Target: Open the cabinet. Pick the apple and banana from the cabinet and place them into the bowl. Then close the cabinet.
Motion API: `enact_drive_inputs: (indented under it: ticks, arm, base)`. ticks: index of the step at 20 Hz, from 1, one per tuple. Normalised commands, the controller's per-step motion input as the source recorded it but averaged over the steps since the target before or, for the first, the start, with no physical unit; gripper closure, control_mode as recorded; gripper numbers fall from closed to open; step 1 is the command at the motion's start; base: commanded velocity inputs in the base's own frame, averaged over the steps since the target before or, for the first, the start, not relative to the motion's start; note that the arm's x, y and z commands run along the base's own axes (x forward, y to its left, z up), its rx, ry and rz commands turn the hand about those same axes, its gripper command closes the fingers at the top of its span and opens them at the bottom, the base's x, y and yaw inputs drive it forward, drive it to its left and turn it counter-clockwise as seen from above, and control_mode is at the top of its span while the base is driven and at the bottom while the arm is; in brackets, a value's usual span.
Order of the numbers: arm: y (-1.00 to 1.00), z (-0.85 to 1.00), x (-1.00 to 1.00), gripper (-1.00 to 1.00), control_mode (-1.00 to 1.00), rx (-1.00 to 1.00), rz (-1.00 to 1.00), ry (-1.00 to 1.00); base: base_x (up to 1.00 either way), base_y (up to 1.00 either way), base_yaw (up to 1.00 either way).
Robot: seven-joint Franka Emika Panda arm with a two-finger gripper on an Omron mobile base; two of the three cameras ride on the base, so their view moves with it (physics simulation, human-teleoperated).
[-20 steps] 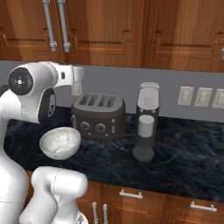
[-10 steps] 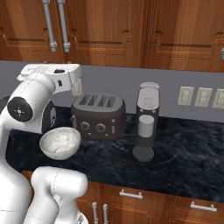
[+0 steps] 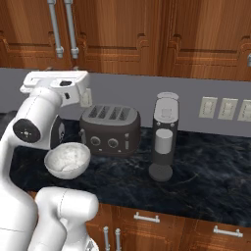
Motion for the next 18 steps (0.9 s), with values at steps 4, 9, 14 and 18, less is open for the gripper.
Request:
enact_drive_inputs:
  ticks: [4,9,14,18]
  arm:
    - [0.05,0.32,0.12,-1.0,-1.0,0.0,0.0,-0.03]
    - [0.0,0.35,0.45,-1.0,-1.0,0.0,0.0,0.0]
    - [0.03,0.29,0.68,-1.0,-1.0,0.0,0.0,0.03]
    - [0.13,0.14,0.74,-1.0,-1.0,0.0,0.0,0.04]
  base:
    - [0.0,0.0,0.0]
    - [0.0,0.0,0.0]
    - [0.0,0.0,0.0]
    - [0.0,0.0,0.0]
